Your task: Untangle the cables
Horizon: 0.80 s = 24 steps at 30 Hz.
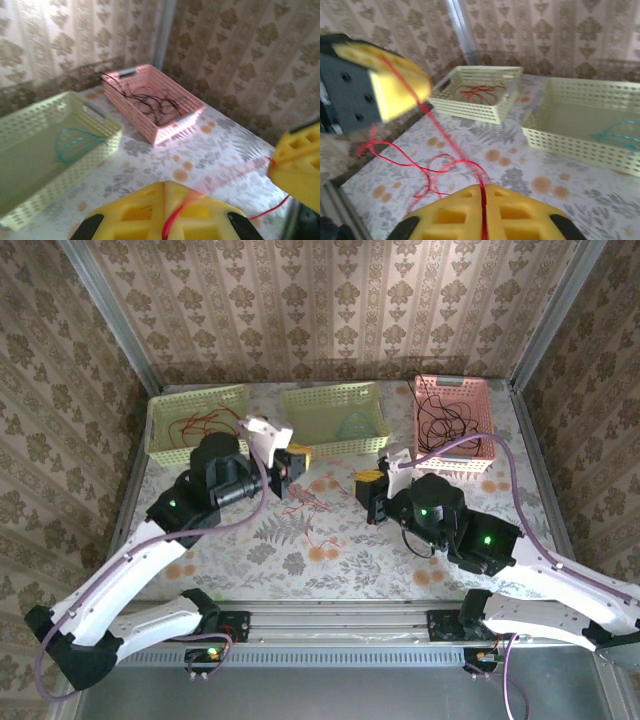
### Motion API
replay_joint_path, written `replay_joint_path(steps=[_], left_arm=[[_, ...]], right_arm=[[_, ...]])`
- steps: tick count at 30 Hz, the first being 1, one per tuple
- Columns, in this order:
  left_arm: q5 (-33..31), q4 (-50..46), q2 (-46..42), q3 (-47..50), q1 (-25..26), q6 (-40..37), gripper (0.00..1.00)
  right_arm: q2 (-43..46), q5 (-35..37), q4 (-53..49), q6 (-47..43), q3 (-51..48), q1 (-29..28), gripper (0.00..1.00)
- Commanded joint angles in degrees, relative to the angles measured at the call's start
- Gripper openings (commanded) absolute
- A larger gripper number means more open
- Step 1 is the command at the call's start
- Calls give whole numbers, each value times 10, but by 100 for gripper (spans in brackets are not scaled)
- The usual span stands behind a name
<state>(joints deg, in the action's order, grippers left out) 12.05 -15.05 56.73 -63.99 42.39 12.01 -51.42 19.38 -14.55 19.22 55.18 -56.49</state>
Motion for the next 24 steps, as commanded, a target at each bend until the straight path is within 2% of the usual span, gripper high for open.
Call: replay_joint_path(steps=[1, 3, 7, 10, 13, 18, 24], left_arm=[[-27, 7, 3, -64, -50, 24, 0], [-7, 0, 16, -87, -78, 44, 0], [27, -11, 42, -124, -125, 78, 0], [44, -17, 60, -149, -149, 94, 0], [47, -20, 74, -181, -179, 95, 0], [70, -22, 97, -247, -223, 111, 0], [76, -23, 131, -326, -243, 101, 0]], right_arm=[[25, 63, -68, -15, -15, 18, 21], [33, 63, -67, -12, -26, 21, 27], [46, 52, -70, -8, -42, 33, 30], [49, 47, -77, -6, -45, 41, 44], [52, 43, -74, -6, -51, 47, 54], [40, 22, -62, -6, -53, 66, 59], [29, 7, -49, -4, -52, 79, 61]])
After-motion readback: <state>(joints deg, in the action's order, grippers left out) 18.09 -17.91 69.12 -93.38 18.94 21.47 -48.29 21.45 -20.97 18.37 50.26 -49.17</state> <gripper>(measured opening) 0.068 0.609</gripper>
